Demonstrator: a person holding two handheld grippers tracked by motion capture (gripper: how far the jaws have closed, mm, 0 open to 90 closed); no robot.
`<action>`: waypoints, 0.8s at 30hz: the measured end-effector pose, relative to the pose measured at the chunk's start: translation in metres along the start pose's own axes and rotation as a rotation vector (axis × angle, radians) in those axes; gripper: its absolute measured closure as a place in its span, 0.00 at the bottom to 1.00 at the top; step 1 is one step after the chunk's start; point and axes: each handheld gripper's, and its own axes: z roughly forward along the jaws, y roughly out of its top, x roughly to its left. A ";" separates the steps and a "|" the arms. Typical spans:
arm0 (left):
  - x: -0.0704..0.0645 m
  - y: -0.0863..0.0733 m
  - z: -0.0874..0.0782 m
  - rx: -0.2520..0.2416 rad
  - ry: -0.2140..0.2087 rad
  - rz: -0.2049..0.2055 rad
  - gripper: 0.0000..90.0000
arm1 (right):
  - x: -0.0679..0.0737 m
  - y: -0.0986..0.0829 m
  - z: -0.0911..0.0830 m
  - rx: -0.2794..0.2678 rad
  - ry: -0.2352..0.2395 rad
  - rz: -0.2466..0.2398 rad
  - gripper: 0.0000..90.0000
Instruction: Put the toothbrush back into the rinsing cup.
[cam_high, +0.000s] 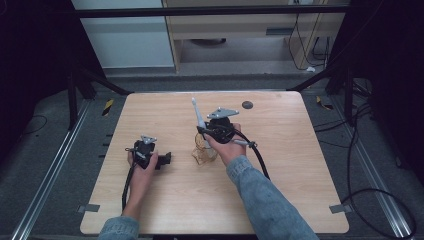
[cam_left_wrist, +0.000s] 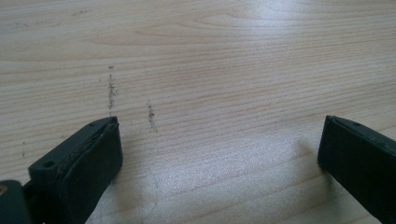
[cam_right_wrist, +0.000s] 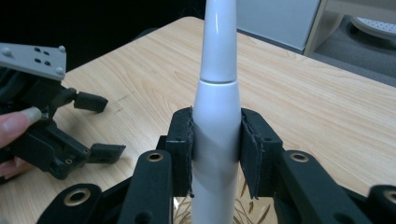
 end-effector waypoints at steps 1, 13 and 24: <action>0.000 0.000 0.000 0.000 0.000 0.000 0.00 | 0.000 -0.001 0.000 0.002 -0.001 -0.003 0.74; 0.000 0.000 0.000 0.001 0.000 0.001 0.00 | 0.002 -0.006 0.001 0.036 -0.005 -0.018 0.74; 0.000 0.000 0.000 0.001 0.000 0.001 0.00 | 0.002 -0.008 0.002 0.044 -0.003 -0.025 0.74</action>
